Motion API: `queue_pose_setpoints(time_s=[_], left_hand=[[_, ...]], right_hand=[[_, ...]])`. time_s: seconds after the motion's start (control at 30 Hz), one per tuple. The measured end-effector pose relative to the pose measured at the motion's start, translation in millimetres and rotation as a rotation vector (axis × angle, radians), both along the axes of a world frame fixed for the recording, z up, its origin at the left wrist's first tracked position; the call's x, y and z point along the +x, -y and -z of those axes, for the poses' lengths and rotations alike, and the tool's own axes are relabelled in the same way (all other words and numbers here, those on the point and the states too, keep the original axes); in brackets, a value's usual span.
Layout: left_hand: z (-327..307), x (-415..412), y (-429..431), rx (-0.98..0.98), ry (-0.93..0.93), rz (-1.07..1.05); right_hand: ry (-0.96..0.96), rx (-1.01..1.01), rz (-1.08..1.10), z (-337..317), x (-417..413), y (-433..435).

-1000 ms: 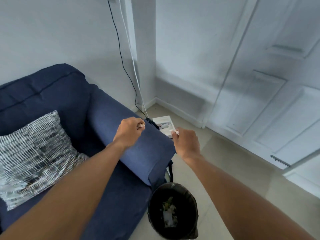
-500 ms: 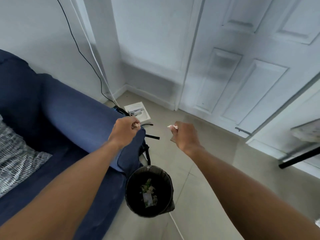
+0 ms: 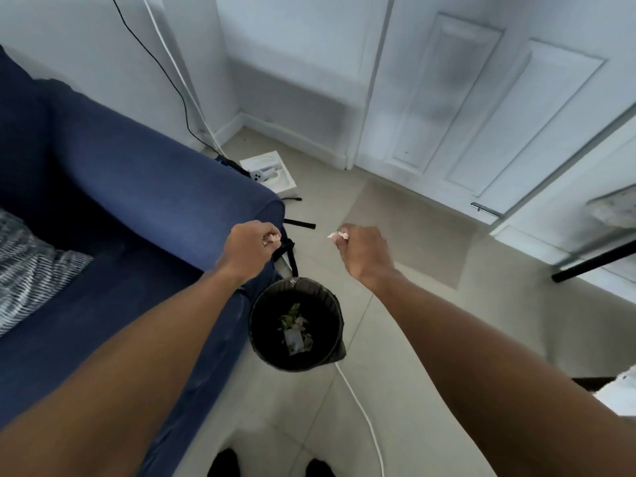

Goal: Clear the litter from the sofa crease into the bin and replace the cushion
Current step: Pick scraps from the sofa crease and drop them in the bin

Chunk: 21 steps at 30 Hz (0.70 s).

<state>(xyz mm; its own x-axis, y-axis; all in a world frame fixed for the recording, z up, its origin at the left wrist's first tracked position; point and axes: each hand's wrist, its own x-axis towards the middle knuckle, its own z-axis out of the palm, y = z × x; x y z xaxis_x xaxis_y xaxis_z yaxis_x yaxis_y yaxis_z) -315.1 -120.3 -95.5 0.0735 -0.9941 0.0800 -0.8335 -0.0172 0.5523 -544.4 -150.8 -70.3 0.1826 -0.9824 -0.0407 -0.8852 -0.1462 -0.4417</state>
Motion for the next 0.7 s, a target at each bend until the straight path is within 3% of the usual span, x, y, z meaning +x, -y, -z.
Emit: queue_pose_setpoints(time_s=[0.4,0.7], left_hand=[[38,19,-45,0.160,-0.052,-0.039],[45,32,-51,0.173,-0.065,-0.071]], right_hand=[[-0.034,0.158,-0.042,60,26,-29],[-0.075,0.164,-0.071,73,40,-32]])
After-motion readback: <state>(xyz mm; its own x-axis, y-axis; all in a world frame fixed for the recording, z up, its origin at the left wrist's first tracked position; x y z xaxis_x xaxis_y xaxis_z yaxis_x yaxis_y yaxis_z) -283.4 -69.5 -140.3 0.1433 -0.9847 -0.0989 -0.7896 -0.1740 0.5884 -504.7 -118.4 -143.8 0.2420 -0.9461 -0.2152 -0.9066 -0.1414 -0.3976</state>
